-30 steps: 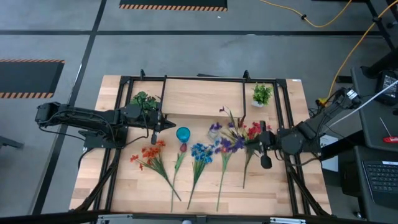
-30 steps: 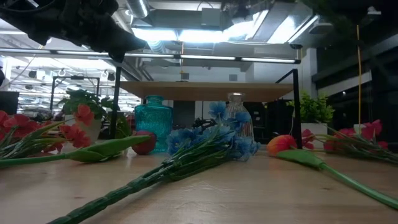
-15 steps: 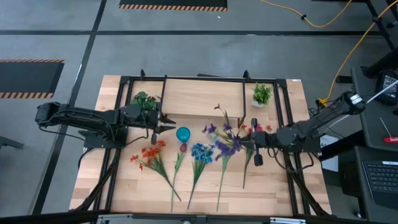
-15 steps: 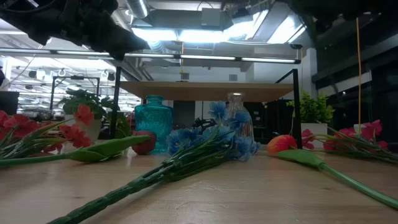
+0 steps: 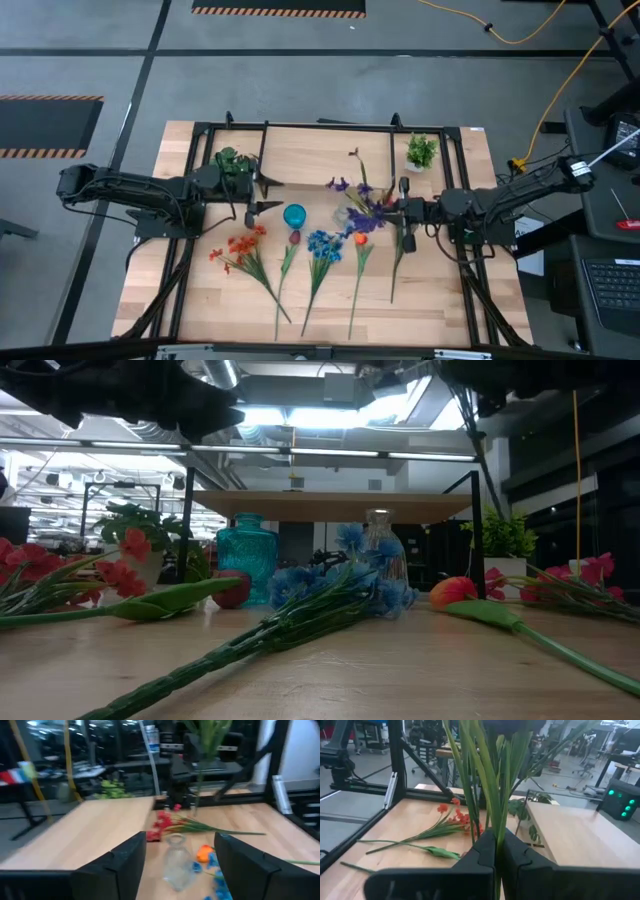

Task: Pick and place flowers into a vace then onto a shelf
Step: Put the purple flowers into the transparent blue vase

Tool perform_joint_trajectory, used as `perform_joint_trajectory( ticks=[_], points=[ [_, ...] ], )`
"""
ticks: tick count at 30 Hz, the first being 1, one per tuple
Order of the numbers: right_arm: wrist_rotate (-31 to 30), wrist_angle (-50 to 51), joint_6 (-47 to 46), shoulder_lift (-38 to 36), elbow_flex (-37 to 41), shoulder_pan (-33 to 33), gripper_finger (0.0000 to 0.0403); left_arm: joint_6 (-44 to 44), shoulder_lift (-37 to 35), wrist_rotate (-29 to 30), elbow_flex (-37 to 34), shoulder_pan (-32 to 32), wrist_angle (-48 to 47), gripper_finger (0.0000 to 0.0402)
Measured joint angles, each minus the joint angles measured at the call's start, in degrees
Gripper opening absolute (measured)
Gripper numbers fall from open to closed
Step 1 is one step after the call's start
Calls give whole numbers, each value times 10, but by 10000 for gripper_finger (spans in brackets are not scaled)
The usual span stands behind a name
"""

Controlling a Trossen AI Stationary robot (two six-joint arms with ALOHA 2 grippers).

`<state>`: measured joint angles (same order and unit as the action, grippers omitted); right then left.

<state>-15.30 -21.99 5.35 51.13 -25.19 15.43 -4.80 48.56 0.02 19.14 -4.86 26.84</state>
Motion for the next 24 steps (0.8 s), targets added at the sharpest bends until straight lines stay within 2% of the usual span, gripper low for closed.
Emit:
perform_joint_trajectory(
  ticks=[3,7,15,20,24],
  points=[
    [5,-11,3,4,0,-18,5,-16,0,22,0,0,0,234],
    [12,-47,10,25,0,-40,5,-16,5,20,0,0,8,232],
    [115,-167,30,98,0,-94,5,-4,63,15,15,0,52,231],
    [184,-236,32,134,-1,-135,5,-4,130,15,65,-3,51,231],
    [213,-245,40,155,-21,-158,5,-4,175,15,105,-12,55,231]
  ],
)
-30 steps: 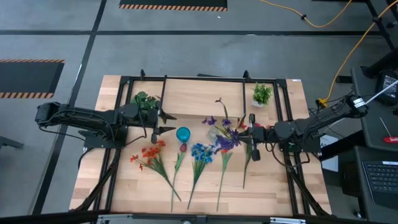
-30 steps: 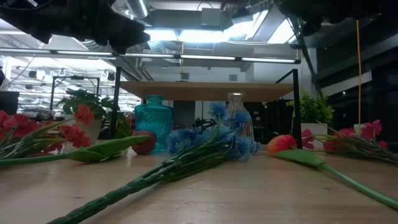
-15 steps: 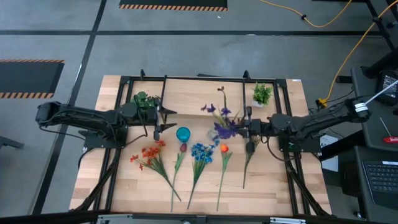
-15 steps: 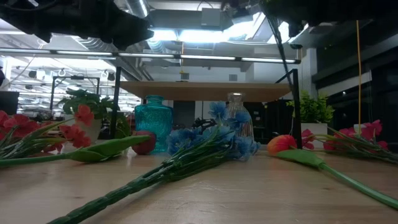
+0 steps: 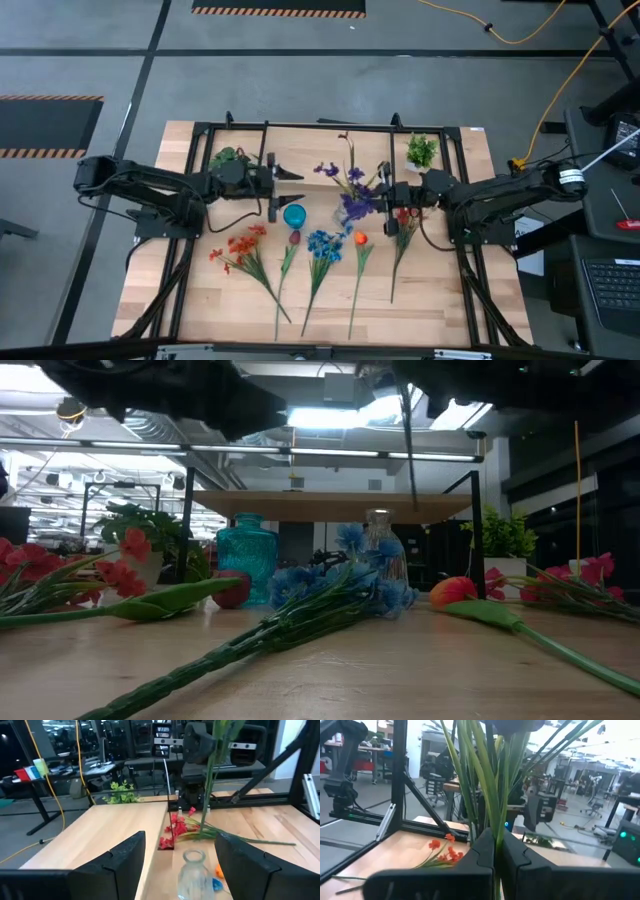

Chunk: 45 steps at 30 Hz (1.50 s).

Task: Pick and place flowers into a vace then onto a shelf
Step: Put the purple flowers into the transparent blue vase

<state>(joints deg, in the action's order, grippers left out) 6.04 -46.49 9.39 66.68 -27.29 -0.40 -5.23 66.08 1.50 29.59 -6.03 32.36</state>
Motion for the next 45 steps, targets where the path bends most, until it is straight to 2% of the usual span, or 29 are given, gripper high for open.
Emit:
perform_joint_trajectory(
  ticks=[5,8,16,21,26,35,45],
  points=[
    [65,13,3,29,-42,-26,5,-4,31,-6,28,-5,31,231],
    [90,14,3,46,-62,-41,5,-11,38,-37,32,-5,53,231],
    [94,4,1,102,-116,-52,5,0,42,-46,34,-6,70,231],
    [122,1,1,160,-151,-54,5,1,42,-52,34,-4,73,231],
    [122,-65,1,200,-162,-55,5,20,42,-60,34,-4,73,231],
    [122,-92,0,214,-162,-55,5,30,45,-66,34,-5,75,227],
    [121,-89,-1,214,-162,-62,5,20,123,-92,94,-5,82,223]
  ],
)
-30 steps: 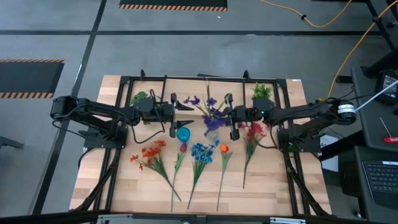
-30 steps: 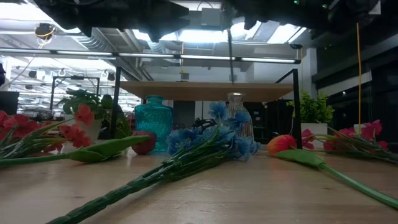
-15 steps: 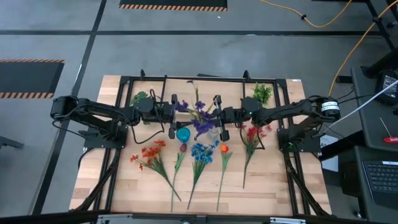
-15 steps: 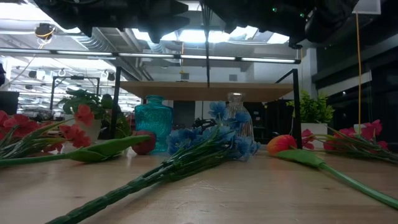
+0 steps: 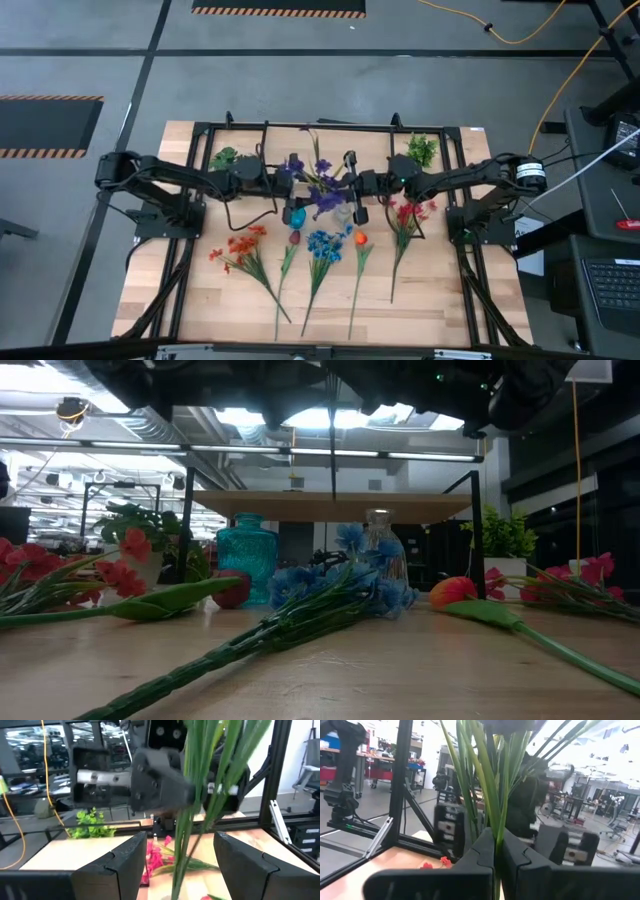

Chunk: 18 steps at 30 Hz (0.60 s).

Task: Pick and place flowers into a vace then onto a shelf
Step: Put the purple flowers into the transparent blue vase

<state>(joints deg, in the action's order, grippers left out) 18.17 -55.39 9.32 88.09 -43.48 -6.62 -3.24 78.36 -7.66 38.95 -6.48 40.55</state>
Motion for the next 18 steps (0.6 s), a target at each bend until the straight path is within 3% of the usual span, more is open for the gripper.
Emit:
perform_joint_trajectory(
  ticks=[18],
  points=[
    [0,5,2,0,0,-5,5,6,28,-26,27,1,4,220]
  ],
)
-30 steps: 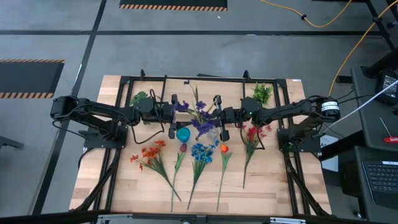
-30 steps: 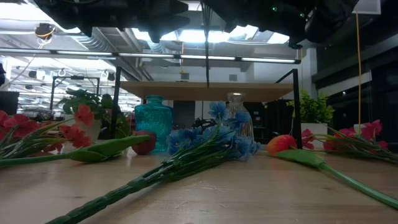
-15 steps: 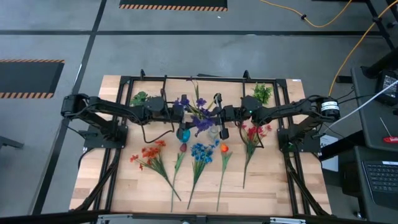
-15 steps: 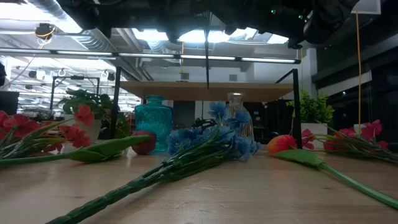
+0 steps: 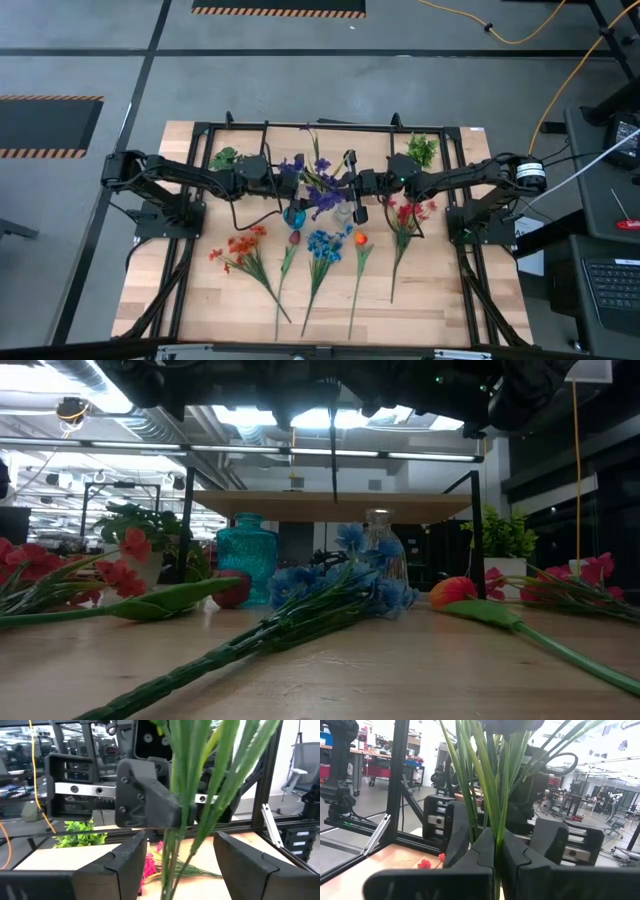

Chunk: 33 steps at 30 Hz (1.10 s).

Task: Pick and place flowers into a vace then onto a shelf
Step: Put the purple flowers into the transparent blue vase

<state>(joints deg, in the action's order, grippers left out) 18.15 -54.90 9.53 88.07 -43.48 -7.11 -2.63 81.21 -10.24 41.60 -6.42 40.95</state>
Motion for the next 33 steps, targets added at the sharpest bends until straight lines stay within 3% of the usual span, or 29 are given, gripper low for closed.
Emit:
perform_joint_trajectory(
  ticks=[25,33],
  points=[
    [1,-14,12,-1,0,0,6,-3,0,3,0,-1,0,38],
    [0,-8,-4,-1,0,0,42,-18,0,3,-1,-1,-2,8]
  ],
)
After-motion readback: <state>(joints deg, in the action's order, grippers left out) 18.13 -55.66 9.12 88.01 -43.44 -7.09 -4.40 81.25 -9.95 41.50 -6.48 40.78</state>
